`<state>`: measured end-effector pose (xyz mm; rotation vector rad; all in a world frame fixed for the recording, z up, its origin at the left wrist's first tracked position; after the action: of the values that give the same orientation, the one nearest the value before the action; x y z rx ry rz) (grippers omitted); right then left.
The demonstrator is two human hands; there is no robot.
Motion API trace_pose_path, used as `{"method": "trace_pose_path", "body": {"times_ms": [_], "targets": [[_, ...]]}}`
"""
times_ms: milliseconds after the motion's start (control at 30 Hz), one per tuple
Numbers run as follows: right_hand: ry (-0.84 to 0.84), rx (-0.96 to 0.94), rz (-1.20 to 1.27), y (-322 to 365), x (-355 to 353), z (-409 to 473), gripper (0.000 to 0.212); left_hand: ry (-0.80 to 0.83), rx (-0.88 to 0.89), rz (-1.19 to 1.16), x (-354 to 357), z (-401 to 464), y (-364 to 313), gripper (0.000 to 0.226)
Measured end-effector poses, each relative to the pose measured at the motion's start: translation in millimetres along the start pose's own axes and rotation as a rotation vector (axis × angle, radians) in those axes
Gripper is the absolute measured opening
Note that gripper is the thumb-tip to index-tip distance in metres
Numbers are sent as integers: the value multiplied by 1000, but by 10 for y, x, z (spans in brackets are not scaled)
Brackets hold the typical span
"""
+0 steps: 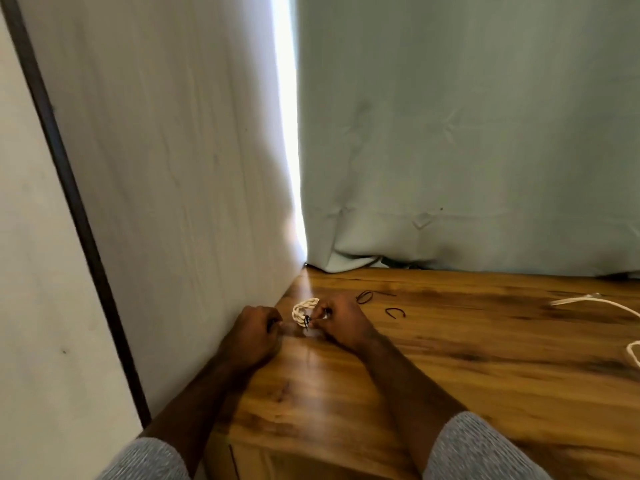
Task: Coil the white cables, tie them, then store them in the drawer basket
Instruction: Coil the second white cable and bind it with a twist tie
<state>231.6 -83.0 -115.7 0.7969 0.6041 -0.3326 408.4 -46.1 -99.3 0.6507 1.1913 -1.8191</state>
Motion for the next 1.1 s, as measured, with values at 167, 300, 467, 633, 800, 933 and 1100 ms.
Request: {"method": "trace_pose_path", "body": {"times_ms": [167,300,467,633,800,933,1100], "targets": [[11,41,-4,-60,90,-1,10,-42,-20,-48,-85,103,-19,20],[-22,-29,-86,-16,-216,-101,11,-81,51,-100,-109,255,-417,15],[-187,-66,-199,-175,-1092,-555,12,-53,195,-223,227,287,-1377,24],[-353,19,-395,-497,-2084,-1413,7,88,352,-294,1020,99,-2536,25],[-417,67,-663,-553,-2892,-2190,4,247,411,-407,1874,-239,-3480,19],[-520,232,-803,-726,-3452,-2731,15,352,356,-494,2430,-437,-3980,12],[-658,436,-832,-991,-3967,-3062,19,374,290,-579,2729,-377,-4329,7]]}}
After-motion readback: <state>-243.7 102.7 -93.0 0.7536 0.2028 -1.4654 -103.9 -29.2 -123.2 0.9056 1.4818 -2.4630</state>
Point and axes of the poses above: each hand's wrist, its own z-axis towards the middle knuckle, its own x-axis out of the palm, y = z × x, the point moved 10 cm from there along z, towards the middle knuckle, and after that the axes turned 12 degrees about -x, right-handed, at the moved point
